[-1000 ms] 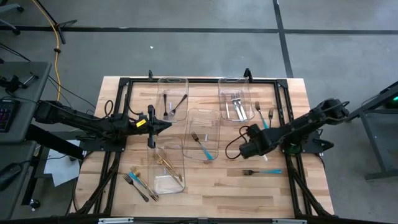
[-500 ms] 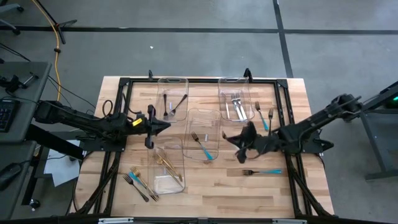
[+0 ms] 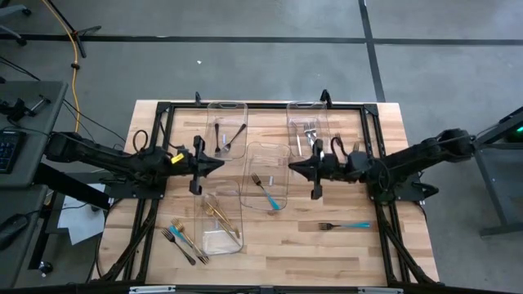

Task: Sort silverware by color (type)
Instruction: Put the white fork into the top right transparent bin

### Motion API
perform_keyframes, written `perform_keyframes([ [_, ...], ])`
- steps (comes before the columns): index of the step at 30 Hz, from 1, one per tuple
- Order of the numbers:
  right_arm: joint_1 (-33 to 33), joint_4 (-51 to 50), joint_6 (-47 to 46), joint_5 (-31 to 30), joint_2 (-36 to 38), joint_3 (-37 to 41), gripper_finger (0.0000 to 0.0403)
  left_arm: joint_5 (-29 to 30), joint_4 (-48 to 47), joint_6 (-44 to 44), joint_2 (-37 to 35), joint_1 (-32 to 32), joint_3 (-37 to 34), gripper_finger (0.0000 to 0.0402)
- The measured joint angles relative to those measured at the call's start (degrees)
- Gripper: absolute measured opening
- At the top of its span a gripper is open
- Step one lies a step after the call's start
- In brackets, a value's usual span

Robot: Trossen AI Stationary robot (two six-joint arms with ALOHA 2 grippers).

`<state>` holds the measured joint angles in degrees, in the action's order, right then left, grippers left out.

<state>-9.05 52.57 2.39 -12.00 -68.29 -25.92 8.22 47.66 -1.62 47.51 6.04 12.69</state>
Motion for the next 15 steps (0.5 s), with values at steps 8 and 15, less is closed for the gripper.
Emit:
perform_keyframes([
  [8,0.12,-0.69,-0.29,0.14,-0.02,-0.04,0.0001,1.93,-0.11,-1.2,0.56,-0.02,0.11,0.0001],
  [15,0.12,-0.8,-0.45,0.14,-0.02,-0.06,0.0001,1.98,-0.16,-1.02,1.43,-0.02,0.11,0.0001],
])
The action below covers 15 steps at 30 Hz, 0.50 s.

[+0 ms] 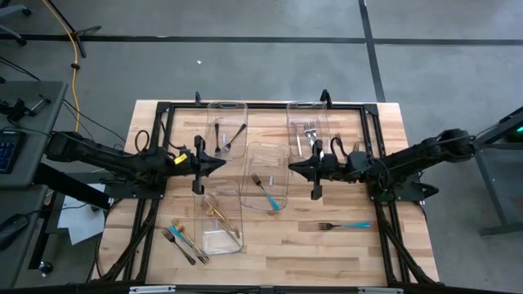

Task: Sort silverware by color (type)
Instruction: Put the white fork into the top right transparent bin

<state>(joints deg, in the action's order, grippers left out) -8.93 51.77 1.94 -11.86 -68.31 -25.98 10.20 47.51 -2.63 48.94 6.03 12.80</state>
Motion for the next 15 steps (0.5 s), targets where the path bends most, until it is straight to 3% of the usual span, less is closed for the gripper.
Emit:
perform_keyframes([
  [6,0.0,0.0,-0.42,-1.04,0.0,0.0,0.0001,0.02,-0.25,0.02,0.41,0.0,0.0,0.0001],
  [10,0.37,-0.16,-0.13,-13.7,0.0,0.0,0.0001,0.02,0.03,0.46,0.34,0.0,0.0,0.0001],
  [15,5.36,-0.62,0.02,-29.25,0.0,-1.07,0.0001,0.02,-0.02,0.46,0.36,0.0,0.0,0.0001],
])
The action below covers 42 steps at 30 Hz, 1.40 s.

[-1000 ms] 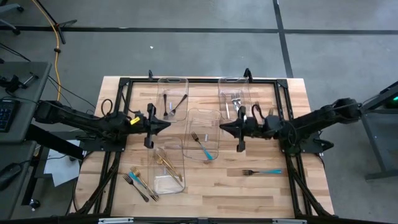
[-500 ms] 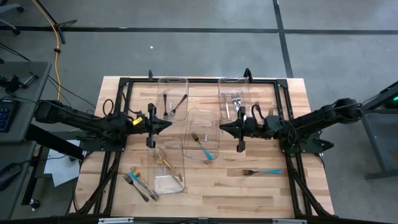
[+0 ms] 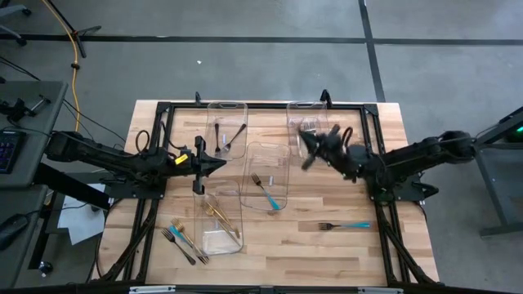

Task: Sort silverware by color (type)
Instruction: Put the white fork into the top right transparent bin

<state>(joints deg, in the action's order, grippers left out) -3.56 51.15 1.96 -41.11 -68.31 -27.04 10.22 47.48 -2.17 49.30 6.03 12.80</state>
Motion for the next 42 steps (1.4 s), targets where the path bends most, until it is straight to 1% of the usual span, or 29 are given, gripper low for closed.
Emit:
perform_keyframes([
  [1,1.33,-2.09,-0.12,-1.7,0.04,-1.11,0.0001,0.0,0.01,0.0,0.0,0.01,0.0,0.0001],
  [3,3.75,-10.34,-1.62,-2.41,0.04,-4.24,0.0001,0.0,0.0,-0.05,0.0,0.02,0.0,0.0001],
  [5,6.11,-23.58,-5.81,-2.25,0.0,-8.9,0.0001,0.02,0.02,-0.77,0.0,0.01,0.0,0.0001],
  [10,13.17,-61.4,-23.68,-2.21,-2.08,-21.56,0.0001,0.02,-0.03,-1.18,0.0,0.02,0.0,0.0001],
  [12,16.15,-70.61,-29.28,-0.98,-4.2,-25.2,0.0001,0.02,-0.15,-0.94,0.0,0.01,0.0,0.0001],
  [14,18.95,-76.31,-32.56,2.01,-6.48,-27.21,0.0001,0.02,-0.07,-0.9,0.0,0.01,0.0,0.0001],
  [17,22.62,-77.29,-34.49,8.34,-10.61,-27.87,0.0001,0.02,-0.07,-0.87,0.0,0.0,0.0,0.0001],
  [19,24.57,-76.29,-34.54,11.34,-13.64,-27.94,0.0001,0.02,-0.09,-0.85,0.02,0.0,0.0,0.0001],
  [26,29.41,-76.59,-36.88,18.94,-22.05,-27.94,0.0003,0.0,-0.44,0.15,0.02,0.02,0.0,0.0001],
  [32,31.39,-76.56,-37.62,22.05,-25.85,-27.94,0.0003,0.0,-0.79,0.13,0.02,0.02,0.0,0.0001],
  [38,31.71,-76.45,-38.01,22.81,-26.31,-27.94,0.0005,0.0,-0.81,0.1,0.02,0.0,0.0,0.0001],
  [42,31.71,-76.53,-37.69,22.95,-26.31,-27.94,0.0015,0.0,-0.83,0.19,0.02,0.01,0.0,0.0],
])
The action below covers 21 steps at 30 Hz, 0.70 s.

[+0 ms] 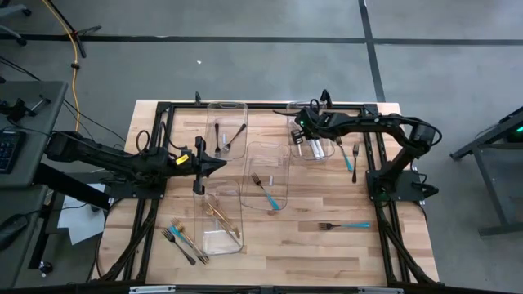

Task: Sort silverware by color (type)
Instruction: Put the white fork into the top right transparent bin, then put the blue fork into the center transparent bin

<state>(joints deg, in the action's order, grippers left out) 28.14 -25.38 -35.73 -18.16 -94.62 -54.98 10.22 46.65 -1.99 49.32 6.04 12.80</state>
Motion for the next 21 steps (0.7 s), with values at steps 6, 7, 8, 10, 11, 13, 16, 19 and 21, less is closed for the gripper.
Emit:
perform_keyframes([
  [6,-0.04,-0.01,2.67,0.87,0.01,0.0,0.0058,0.0,-0.01,0.23,0.0,-0.01,0.0,0.0],
  [7,-0.04,-0.01,3.16,0.88,0.01,0.0,0.0069,0.0,-0.04,0.23,0.0,0.0,0.0,0.0],
  [8,-0.04,-0.01,3.83,0.88,0.01,0.0,0.0081,0.0,-0.02,0.23,0.0,-0.02,0.0,0.0],
  [10,-0.04,-0.06,5.42,0.88,0.13,-0.01,0.0106,0.0,-0.04,0.23,0.0,-0.01,0.0,0.0],
  [11,-0.04,-0.38,6.38,0.86,0.17,-0.27,0.0118,0.0,-0.02,0.25,0.0,-0.01,0.0,0.0],
  [13,-0.42,-0.94,9.27,0.88,0.77,-1.03,0.0139,0.0,-0.04,0.25,0.0,0.0,0.0,0.0],
  [16,-2.48,-0.84,13.05,0.24,3.95,-1.52,0.0164,0.0,-0.14,0.25,0.0,0.0,0.0,0.0],
  [19,-6.21,-0.58,14.99,-1.95,9.07,-0.77,0.0179,0.0,-0.39,0.25,0.0,-0.01,0.0,0.0],
  [21,-9.51,0.91,15.91,-4.28,13.13,1.01,0.0183,0.0,-0.39,0.25,0.0,-0.02,0.0,0.0],
])
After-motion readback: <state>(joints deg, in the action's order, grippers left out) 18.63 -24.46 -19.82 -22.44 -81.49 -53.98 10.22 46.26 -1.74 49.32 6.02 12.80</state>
